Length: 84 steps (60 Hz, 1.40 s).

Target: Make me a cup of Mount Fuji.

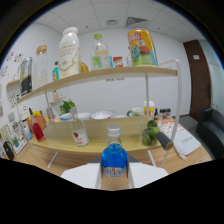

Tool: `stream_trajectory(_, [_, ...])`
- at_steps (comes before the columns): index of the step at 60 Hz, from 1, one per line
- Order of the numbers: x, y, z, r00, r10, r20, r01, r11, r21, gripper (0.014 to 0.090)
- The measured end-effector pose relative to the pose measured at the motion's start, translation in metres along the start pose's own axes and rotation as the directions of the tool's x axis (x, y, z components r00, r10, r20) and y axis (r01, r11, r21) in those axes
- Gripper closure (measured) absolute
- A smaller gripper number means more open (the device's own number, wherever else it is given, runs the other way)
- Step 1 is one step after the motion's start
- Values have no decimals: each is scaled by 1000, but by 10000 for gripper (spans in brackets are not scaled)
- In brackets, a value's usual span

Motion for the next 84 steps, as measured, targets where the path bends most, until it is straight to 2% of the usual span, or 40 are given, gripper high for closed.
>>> stream_trajectory(6, [1, 40, -10, 999, 26, -22, -27, 998, -63, 695])
stream_trajectory(11, [3, 65, -13, 998, -26, -61, 20, 995, -101, 695])
stream_trajectory(19, [3, 72, -12, 960, -261, -103, 248, 961, -121, 694])
stream_trajectory(25, [3, 64, -8, 853, -507, -124, 490, 860, -143, 695])
stream_trajectory(33, [5, 54, -1, 579, -805, -133, 781, 594, -191, 696])
stream_trajectory(41, [9, 55, 5, 251, -964, -84, 931, 264, -254, 695])
stream_trajectory(52, [13, 48, 7, -222, -975, 1, 929, -211, -304, 696])
stream_trajectory(58, [8, 49, 5, -364, -930, 49, 877, -360, -318, 694])
stream_trajectory(67, [-3, 49, 10, -437, -897, 67, 848, -436, -302, 695])
stream_trajectory(74, [-11, 50, 10, -438, -897, 63, 855, -437, -279, 694])
stream_trajectory(79, [-14, 49, 8, -380, -924, 37, 888, -375, -266, 695])
stream_trajectory(84, [-19, 39, 1, -237, -972, -11, 946, -228, -230, 694])
